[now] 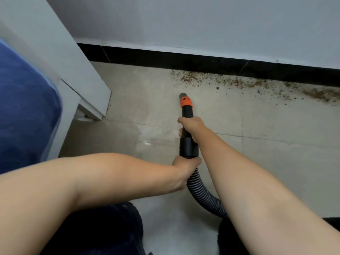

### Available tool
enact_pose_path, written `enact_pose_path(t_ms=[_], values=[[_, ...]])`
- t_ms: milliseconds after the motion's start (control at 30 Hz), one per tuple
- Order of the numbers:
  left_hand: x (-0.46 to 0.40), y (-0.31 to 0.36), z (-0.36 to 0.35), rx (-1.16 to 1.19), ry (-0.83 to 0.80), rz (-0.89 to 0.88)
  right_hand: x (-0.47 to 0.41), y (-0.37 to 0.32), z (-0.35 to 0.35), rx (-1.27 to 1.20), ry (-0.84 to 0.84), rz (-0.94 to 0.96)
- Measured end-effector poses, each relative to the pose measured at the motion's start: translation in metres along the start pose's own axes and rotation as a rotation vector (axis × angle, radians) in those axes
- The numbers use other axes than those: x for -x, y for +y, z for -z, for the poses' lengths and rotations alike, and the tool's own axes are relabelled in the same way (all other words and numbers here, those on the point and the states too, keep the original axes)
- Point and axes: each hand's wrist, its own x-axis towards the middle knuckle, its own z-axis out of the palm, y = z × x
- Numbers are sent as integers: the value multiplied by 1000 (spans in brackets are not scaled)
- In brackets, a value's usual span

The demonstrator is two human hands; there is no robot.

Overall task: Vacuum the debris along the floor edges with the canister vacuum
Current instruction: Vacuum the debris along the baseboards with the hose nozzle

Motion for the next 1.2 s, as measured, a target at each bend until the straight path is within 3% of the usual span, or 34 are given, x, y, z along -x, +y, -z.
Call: enact_pose_path(t_ms=[333,900,1200], values=[[-12,-1,-48,-78,-141,-59,-16,8,69,-73,224,-32],[-31,3,11,110,25,-59,-22,-6,-35,136,-83,30],[-37,16,4,23,-47,-44,-31,-11,-8,44,30,20]])
